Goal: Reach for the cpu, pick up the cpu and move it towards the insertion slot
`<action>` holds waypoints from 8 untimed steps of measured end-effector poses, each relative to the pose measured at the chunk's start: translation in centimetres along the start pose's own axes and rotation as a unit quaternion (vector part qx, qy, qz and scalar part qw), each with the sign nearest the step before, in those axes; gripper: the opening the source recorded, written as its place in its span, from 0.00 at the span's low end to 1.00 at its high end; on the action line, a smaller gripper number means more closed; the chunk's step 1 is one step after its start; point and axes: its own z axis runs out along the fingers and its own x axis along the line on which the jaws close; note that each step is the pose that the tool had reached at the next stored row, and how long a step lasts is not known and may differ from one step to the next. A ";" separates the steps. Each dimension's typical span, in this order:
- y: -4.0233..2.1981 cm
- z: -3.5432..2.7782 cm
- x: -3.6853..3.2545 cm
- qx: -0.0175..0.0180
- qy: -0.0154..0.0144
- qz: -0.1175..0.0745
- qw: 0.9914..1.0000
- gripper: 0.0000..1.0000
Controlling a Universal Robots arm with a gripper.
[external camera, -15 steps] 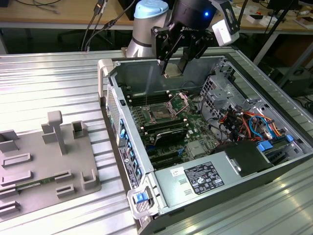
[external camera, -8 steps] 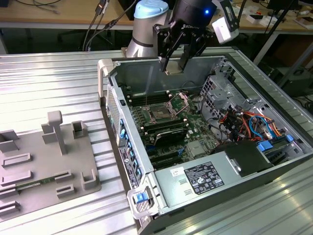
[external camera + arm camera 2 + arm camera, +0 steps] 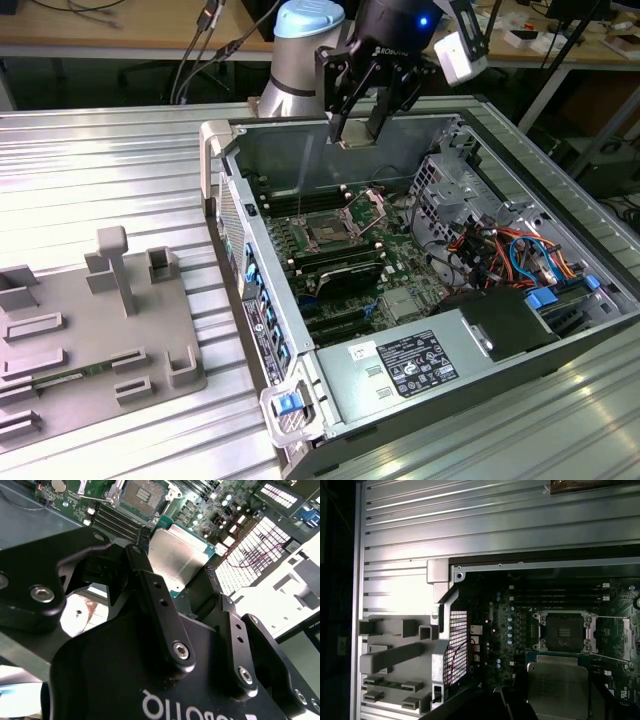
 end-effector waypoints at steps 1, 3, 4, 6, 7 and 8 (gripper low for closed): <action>0.16 0.02 -0.12 0.000 0.000 0.000 1.000 0.55; 0.43 0.05 -0.31 0.000 0.000 0.000 1.000 0.55; 0.54 0.06 -0.37 0.000 0.000 0.000 1.000 0.55; 0.84 0.09 -0.57 0.000 0.000 0.000 1.000 0.55; 0.95 0.11 -0.64 0.000 0.000 0.000 1.000 0.55; 1.07 0.12 -0.71 0.000 0.000 0.000 1.000 0.55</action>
